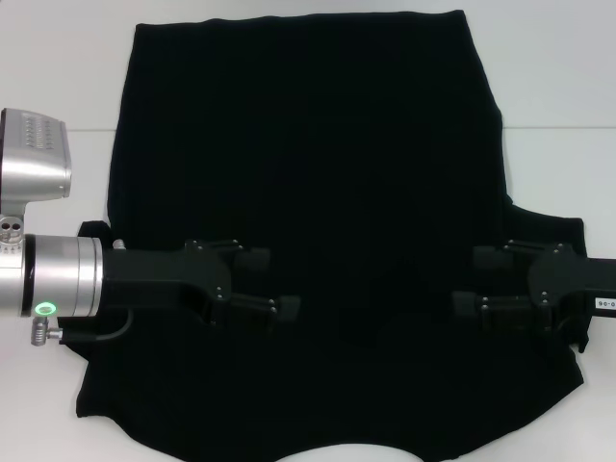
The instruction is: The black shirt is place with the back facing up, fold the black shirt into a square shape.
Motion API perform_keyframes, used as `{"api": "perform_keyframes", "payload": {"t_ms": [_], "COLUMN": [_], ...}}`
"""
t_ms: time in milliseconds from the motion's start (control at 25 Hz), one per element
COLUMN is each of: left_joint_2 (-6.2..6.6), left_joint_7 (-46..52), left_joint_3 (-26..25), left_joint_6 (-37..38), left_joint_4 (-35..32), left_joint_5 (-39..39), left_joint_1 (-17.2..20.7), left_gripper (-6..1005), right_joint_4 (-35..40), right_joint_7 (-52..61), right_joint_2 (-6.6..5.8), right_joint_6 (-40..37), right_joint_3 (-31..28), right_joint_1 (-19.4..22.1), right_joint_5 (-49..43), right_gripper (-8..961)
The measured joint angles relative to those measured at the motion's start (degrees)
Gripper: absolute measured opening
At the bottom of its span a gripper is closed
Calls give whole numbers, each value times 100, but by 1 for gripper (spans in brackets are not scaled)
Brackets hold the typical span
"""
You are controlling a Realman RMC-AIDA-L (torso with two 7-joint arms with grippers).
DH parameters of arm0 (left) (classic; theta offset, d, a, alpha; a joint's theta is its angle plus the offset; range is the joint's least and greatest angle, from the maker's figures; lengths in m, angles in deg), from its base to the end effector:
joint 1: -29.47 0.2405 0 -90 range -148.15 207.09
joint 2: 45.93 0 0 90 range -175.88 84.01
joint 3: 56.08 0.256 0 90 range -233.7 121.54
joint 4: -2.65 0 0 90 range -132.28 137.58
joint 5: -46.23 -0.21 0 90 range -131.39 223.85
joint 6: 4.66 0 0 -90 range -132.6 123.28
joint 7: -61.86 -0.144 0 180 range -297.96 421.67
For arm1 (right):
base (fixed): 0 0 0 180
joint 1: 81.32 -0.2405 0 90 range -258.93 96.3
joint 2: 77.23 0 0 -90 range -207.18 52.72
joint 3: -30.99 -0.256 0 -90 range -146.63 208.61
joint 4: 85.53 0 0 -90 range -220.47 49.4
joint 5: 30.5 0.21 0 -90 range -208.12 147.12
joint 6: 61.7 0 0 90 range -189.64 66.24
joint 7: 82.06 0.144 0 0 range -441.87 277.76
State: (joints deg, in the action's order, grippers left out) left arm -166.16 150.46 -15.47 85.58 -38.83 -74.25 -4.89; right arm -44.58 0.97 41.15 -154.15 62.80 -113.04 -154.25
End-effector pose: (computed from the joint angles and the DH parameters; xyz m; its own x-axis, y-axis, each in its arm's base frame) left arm -0.2379 0.3430 -0.0064 0.8071 0.4106 0.4242 0.4790 -0.8755 -0.0639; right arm 0.2719 0.3330 0.0200 0.7995 -0.3908 -0.4561 -0.5019 -0.8518 -0.1501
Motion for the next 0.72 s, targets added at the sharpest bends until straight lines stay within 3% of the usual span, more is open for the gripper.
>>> {"api": "perform_keyframes", "payload": {"t_ms": [720], "left_joint_2": [7], "left_joint_7": [235], "left_joint_3": [-72], "left_joint_6": [-4], "left_joint_4": [-30], "left_joint_5": [-16], "left_joint_1": [40], "left_gripper": [933], "right_joint_4": [1], "right_joint_7": [287], "right_joint_2": [1], "right_joint_6": [75], "right_joint_3": [-112], "right_joint_1": [-59], "right_joint_5": [135], "right_gripper": [912]}}
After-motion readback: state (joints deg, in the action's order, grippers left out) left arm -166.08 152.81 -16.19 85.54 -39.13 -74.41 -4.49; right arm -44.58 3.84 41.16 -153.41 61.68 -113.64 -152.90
